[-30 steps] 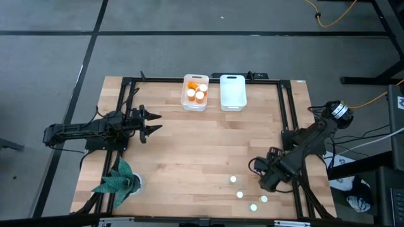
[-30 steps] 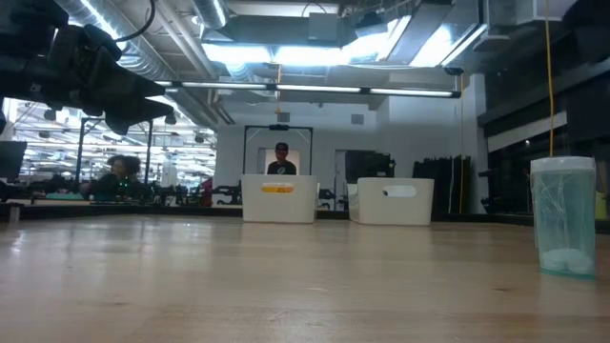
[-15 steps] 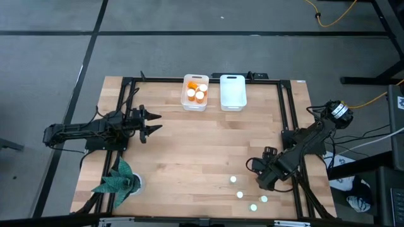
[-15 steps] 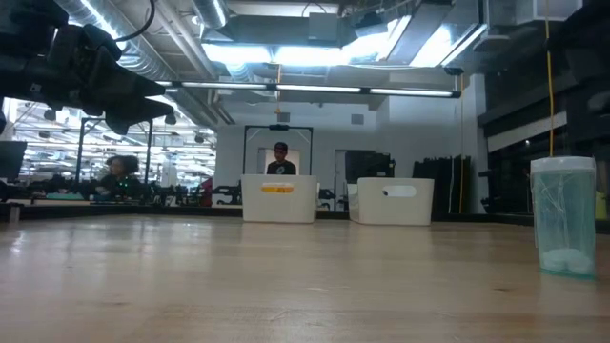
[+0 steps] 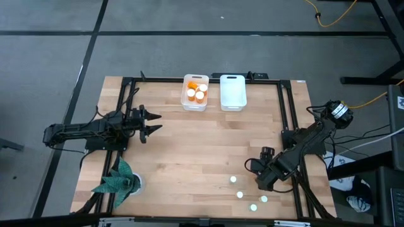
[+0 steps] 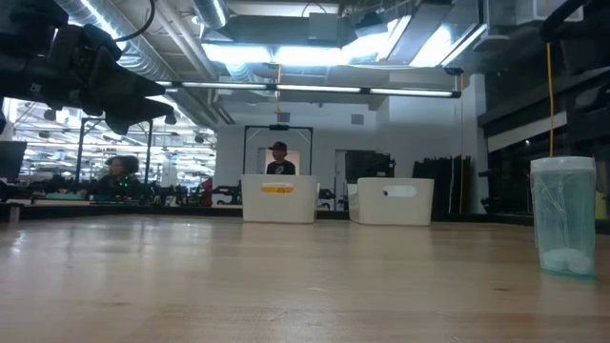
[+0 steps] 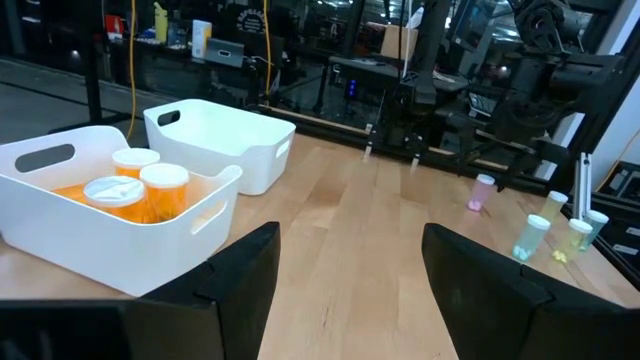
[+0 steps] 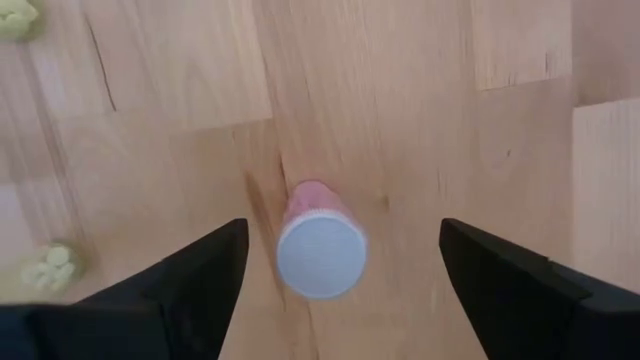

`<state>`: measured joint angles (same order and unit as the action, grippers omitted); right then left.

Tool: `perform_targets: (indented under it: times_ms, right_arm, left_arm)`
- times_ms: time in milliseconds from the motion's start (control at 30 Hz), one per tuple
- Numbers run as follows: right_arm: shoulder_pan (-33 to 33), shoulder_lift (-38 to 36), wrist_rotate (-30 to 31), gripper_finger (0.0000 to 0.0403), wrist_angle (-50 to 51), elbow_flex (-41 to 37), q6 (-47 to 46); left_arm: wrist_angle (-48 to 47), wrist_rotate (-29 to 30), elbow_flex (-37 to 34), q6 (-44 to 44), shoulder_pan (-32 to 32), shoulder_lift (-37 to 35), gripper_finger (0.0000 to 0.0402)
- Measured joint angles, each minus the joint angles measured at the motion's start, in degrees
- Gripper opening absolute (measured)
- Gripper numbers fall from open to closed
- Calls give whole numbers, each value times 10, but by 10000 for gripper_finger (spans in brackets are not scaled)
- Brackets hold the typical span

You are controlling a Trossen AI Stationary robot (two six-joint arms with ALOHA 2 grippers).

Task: Pick and place medicine bottles into bin by pill shape (circle, oval)
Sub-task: Put the pink tablet bottle into the right white bin

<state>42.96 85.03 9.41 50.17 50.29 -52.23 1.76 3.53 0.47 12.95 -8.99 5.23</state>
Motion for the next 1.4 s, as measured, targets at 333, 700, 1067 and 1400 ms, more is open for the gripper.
perform_targets:
  times_ms: [333,700,1067,1400]
  right_arm:
    - [0,0,0,246,-1,0,1]
    - [0,0,47,114,-1,0,-14]
    - [-44,-1,113,122,38,41,0]
    - [-179,-1,365,117,159,164,128]
  left_arm:
    - [0,0,0,0,0,0,237]
    - [0,0,0,0,0,0,237]
    - [0,0,0,0,0,0,237]
    - [0,0,0,0,0,0,237]
